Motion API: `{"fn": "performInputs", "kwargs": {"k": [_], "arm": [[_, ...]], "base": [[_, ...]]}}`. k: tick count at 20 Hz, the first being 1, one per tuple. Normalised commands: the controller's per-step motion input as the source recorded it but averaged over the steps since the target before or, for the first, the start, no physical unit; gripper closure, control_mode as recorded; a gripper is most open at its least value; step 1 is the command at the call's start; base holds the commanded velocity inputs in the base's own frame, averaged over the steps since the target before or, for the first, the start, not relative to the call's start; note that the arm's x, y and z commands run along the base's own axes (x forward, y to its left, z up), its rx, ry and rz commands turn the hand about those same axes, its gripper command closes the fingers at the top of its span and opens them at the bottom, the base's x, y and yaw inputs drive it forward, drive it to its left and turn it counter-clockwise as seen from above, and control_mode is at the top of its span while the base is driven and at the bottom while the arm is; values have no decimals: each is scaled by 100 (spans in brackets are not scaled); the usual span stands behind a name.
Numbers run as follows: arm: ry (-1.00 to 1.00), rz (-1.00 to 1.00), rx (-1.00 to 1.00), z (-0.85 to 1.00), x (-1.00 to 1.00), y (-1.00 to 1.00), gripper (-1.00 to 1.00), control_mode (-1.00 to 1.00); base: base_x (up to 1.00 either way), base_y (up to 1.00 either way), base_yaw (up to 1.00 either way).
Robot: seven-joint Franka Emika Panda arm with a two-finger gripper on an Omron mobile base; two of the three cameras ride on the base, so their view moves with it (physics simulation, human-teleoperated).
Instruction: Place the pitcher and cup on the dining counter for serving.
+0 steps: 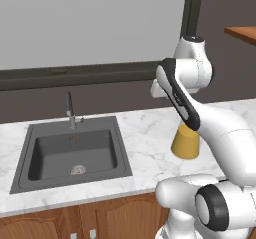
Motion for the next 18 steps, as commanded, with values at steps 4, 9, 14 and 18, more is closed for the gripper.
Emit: {"fn": "performInputs", "kwargs": {"k": [4,9,14,18], "arm": [[0,0,0,-1,-30,-7,-100,-100],[-6,-1,1,-12,-87,-50,-100,-100],[-3,0,3,-24,-91,-85,-100,-100],[0,0,5,-39,-49,-100,-100,-100]], "base": [[0,0,0],[0,0,0],[0,0,0],[0,0,0]]}}
